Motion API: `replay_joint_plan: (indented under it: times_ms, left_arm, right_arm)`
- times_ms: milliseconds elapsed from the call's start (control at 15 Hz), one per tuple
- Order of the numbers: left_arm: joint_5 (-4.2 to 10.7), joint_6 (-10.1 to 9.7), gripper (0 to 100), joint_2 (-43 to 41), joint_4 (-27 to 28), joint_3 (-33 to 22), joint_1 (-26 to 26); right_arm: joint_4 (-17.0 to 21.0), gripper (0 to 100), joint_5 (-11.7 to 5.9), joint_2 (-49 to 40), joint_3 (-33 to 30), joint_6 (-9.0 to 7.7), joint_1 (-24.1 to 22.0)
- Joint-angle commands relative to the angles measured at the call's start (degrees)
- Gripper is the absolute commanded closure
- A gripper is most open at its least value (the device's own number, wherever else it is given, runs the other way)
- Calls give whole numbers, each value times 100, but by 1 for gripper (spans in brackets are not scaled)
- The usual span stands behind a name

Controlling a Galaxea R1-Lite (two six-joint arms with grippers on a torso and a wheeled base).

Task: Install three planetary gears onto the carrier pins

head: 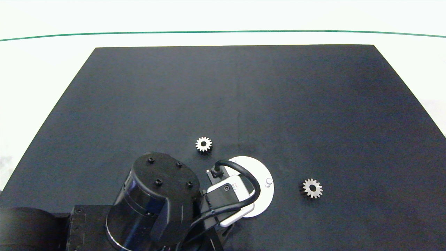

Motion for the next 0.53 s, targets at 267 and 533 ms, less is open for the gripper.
replay_joint_plan:
  times_ms: [267, 533]
  left_arm:
    - [21, 53, 87, 337, 229, -519, -16]
    - [21, 53, 87, 565, 229, -668, -7]
  right_arm:
    - [23, 0, 2, 1, 9, -6, 5]
    - [23, 0, 2, 1, 9, -6, 5]
